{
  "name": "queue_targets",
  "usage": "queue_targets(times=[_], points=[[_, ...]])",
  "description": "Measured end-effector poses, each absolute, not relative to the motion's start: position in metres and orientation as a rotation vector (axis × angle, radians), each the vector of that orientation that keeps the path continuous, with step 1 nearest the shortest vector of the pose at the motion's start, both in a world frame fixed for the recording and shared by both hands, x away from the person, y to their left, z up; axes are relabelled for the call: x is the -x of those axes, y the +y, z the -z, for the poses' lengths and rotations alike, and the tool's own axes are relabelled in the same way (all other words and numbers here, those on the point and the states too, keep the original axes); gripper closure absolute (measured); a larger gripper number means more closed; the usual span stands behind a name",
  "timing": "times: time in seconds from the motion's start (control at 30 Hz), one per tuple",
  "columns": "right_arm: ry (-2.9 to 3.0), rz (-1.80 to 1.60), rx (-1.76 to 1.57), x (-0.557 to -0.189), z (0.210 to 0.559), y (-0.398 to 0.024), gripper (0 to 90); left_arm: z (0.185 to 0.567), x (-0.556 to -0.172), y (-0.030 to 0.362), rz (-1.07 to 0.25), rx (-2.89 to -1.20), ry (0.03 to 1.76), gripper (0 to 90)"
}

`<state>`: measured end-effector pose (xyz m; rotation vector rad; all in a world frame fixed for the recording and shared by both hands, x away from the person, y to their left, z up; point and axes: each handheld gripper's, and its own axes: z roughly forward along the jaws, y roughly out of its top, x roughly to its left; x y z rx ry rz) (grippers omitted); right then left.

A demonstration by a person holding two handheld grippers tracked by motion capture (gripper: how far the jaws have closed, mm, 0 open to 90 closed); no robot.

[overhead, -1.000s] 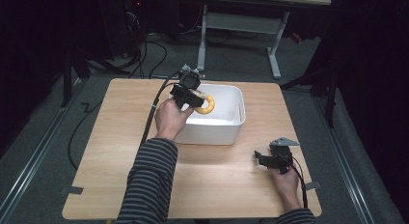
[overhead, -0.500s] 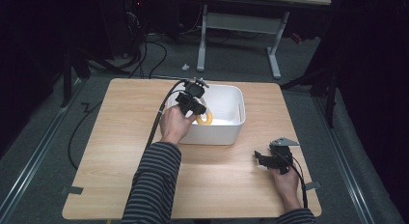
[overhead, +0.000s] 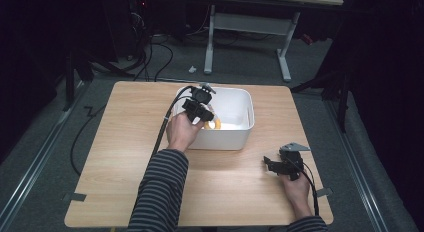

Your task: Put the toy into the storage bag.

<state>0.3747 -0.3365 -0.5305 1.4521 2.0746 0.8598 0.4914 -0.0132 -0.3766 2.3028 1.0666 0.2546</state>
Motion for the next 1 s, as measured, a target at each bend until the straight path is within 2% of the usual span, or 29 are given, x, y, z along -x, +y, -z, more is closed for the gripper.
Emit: queue_targets(times=[0.73,0.8,1.0], points=[[2.076,-0.861,-1.450,-0.375,0.531,-0.336,26.5,0.387,-0.492,-0.012,-0.247,-2.316,1.106,68.2],[2.076,-0.861,-1.450,-0.375,0.531,-0.336,26.5,0.388,-0.492,-0.013,-0.247,-2.333,1.104,66.2],[2.077,-0.861,-1.449,-0.375,0.531,-0.336,26.0,0.384,-0.485,-0.013,-0.267,-2.317,1.080,52.9]])
